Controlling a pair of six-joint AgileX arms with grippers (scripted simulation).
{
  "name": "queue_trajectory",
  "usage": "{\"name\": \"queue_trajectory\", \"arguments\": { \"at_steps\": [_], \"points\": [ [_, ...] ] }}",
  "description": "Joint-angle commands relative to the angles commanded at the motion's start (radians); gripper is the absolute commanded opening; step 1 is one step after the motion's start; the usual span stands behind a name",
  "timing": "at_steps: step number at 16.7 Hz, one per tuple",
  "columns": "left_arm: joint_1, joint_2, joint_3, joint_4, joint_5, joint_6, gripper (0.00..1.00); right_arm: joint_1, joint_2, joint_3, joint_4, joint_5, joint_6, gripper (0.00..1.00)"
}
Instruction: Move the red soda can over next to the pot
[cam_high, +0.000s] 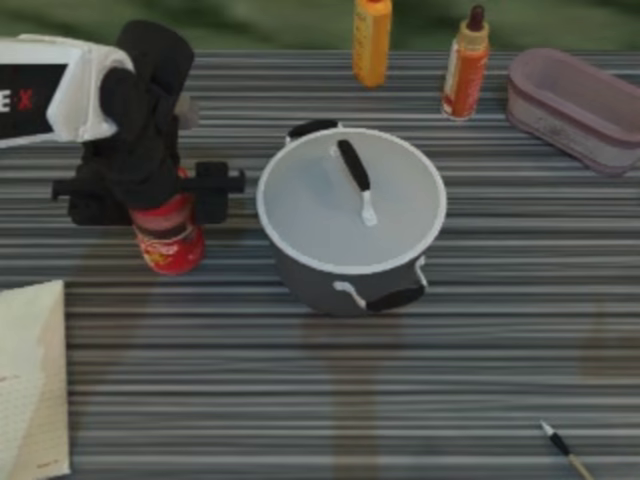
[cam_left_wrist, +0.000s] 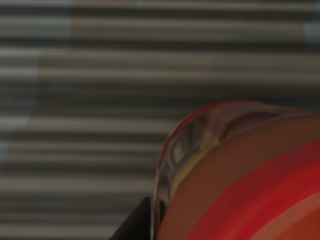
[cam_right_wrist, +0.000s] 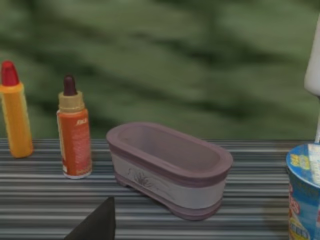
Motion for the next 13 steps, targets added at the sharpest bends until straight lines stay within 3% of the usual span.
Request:
{"name": "queue_trajectory", "arguments": {
  "at_steps": [9, 13],
  "points": [
    [0.000, 0.000, 0.000, 0.000, 0.000, 0.000, 0.98, 0.000, 0.000, 0.000, 0.000, 0.000, 0.000, 1.00],
    [0.000, 0.000, 0.000, 0.000, 0.000, 0.000, 1.00, 0.000, 0.000, 0.000, 0.000, 0.000, 0.000, 1.00]
  ]
}}
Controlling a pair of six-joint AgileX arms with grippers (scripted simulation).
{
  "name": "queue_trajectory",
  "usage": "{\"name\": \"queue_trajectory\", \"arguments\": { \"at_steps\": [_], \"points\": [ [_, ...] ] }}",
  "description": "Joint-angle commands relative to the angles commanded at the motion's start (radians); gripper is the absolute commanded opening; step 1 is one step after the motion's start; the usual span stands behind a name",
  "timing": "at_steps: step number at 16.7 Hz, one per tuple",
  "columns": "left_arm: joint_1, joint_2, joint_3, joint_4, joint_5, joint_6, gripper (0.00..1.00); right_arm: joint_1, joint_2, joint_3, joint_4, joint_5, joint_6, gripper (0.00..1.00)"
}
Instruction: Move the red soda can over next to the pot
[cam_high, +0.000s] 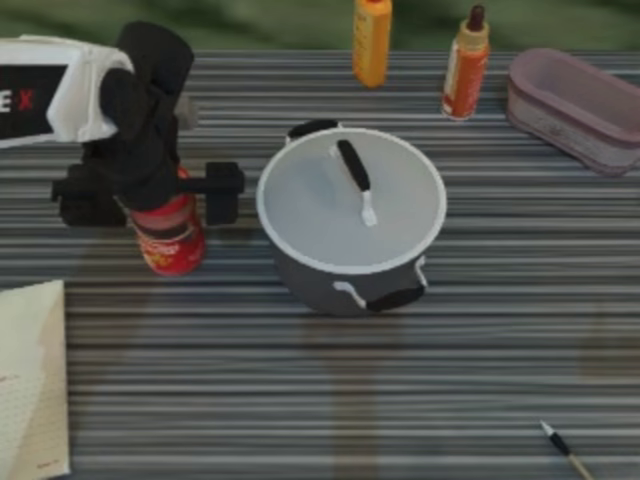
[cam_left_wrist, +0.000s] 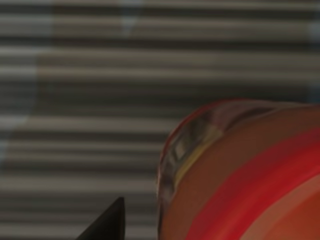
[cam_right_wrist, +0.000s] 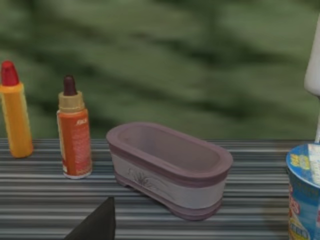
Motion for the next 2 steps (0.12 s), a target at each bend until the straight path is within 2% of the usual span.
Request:
{"name": "queue_trajectory", "arguments": {
  "at_steps": [2],
  "points": [
    [0.000, 0.000, 0.000, 0.000, 0.000, 0.000, 1.00, 0.000, 0.000, 0.000, 0.000, 0.000, 0.000, 1.00]
  ]
}}
